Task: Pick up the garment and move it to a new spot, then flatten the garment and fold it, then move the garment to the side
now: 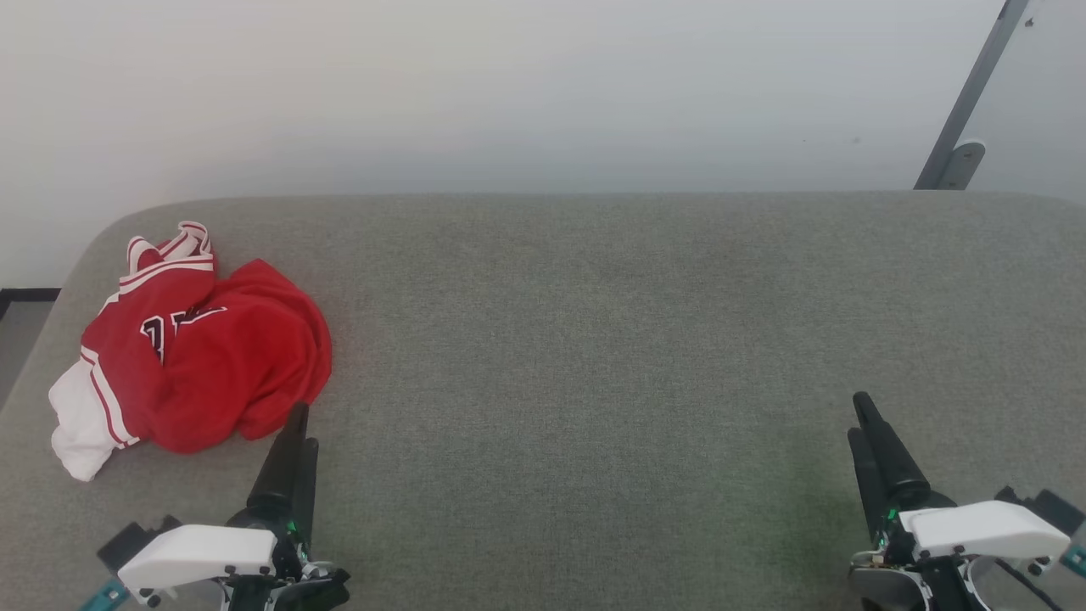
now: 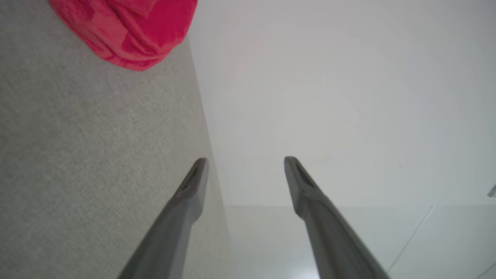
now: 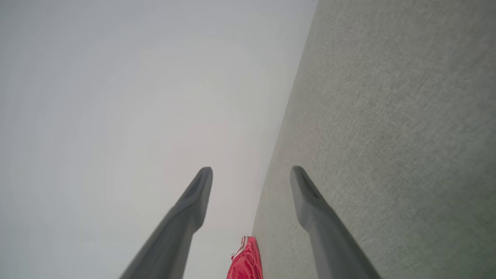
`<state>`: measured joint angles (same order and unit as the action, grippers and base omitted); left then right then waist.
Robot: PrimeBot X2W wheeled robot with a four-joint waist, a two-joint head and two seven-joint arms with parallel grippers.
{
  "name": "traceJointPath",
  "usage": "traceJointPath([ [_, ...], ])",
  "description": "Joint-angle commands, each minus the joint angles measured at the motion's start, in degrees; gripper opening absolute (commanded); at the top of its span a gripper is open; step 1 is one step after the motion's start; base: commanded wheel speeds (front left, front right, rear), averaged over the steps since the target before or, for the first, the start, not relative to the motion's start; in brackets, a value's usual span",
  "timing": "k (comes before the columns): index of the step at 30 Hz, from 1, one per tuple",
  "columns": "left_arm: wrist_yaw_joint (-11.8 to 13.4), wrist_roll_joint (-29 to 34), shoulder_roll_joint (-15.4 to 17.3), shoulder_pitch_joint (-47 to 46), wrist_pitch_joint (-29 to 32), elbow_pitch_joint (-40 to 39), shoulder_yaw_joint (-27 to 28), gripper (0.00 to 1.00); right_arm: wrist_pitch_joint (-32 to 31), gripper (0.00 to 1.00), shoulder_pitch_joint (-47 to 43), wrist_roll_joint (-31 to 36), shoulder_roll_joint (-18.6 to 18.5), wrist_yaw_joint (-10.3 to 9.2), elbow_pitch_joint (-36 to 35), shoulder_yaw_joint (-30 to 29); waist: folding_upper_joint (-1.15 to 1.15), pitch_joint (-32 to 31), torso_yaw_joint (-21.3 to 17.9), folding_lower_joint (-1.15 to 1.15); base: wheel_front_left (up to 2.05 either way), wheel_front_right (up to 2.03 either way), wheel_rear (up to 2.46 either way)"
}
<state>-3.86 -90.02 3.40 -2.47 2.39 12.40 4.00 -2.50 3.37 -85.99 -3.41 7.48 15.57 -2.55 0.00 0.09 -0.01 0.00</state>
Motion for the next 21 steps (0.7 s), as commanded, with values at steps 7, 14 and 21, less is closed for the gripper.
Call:
traceJointPath([
  [7,2.96,8.16,2.49,-0.03,-2.11,-2.58,-1.13,1.00,1.52,1.00,2.37,9.03,-1.60,0.00,0.34,1.10,0.00,-0.17,0.03,0.00,0.00,0.00,0.00],
  [14,5.22,16.38,4.47,0.28,-3.74,-3.44,-2.14,1.00,1.18,1.00,2.69,18.09,-2.03,0.01,0.55,0.75,0.00,-0.36,0.05,0.00,0.00,0.00,0.00],
  [21,6.12,22.87,6.18,0.73,-5.01,-3.49,-2.98,1.00,0.60,1.00,2.64,24.33,-2.20,0.01,-0.34,0.63,0.00,-0.51,0.00,0.00,0.00,0.00,0.00],
])
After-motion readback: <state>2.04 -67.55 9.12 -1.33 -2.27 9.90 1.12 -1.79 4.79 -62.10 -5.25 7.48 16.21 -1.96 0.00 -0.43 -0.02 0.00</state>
